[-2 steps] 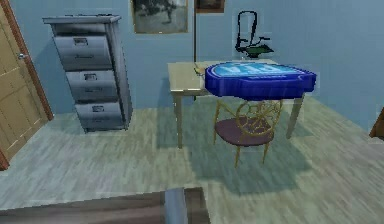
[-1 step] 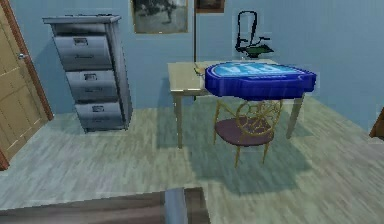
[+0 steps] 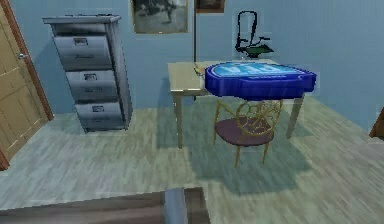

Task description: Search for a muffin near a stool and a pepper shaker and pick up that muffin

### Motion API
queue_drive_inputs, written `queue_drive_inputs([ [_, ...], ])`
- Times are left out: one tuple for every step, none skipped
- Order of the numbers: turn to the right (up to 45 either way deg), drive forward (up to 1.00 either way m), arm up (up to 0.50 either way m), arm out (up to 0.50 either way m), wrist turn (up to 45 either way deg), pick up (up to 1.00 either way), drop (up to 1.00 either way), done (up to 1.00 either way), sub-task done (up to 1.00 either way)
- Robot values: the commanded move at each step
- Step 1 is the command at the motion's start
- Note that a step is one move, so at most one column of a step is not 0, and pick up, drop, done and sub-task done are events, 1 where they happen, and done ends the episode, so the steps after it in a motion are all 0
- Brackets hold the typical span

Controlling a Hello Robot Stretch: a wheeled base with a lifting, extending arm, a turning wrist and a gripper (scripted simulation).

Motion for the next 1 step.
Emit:
queue_drive_inputs([
  [45.0,0.00,0.00,0.00,0.0,0.00,0.00,0.00,0.00],
])
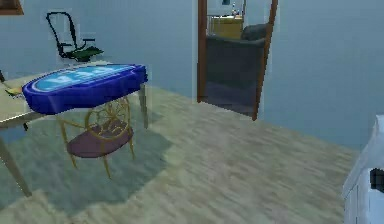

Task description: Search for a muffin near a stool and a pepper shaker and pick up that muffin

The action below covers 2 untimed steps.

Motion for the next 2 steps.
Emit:
queue_drive_inputs([
  [24.0,0.00,0.00,0.00,0.0,0.00,0.00,0.00,0.00],
  [0.0,0.35,0.00,0.00,0.0,0.00,0.00,0.00,0.00],
])
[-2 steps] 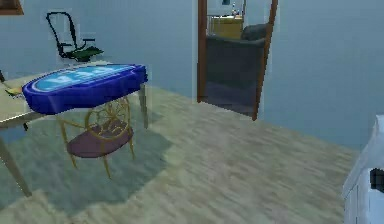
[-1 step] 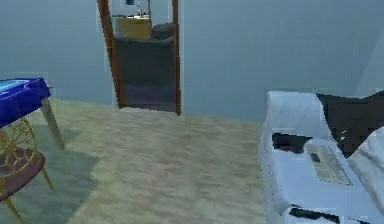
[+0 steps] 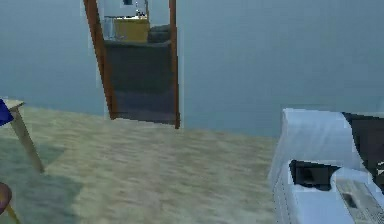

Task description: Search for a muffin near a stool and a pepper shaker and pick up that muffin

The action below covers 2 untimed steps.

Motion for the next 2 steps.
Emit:
queue_drive_inputs([
  [-15.0,0.00,0.00,0.00,0.0,0.00,0.00,0.00,0.00],
  [0.0,1.00,0.00,0.00,0.0,0.00,0.00,0.00,0.00],
])
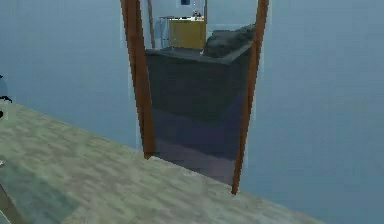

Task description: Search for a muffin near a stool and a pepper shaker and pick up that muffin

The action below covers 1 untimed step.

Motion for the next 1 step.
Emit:
queue_drive_inputs([
  [-3.0,0.00,0.00,0.00,0.0,0.00,0.00,0.00,0.00],
])
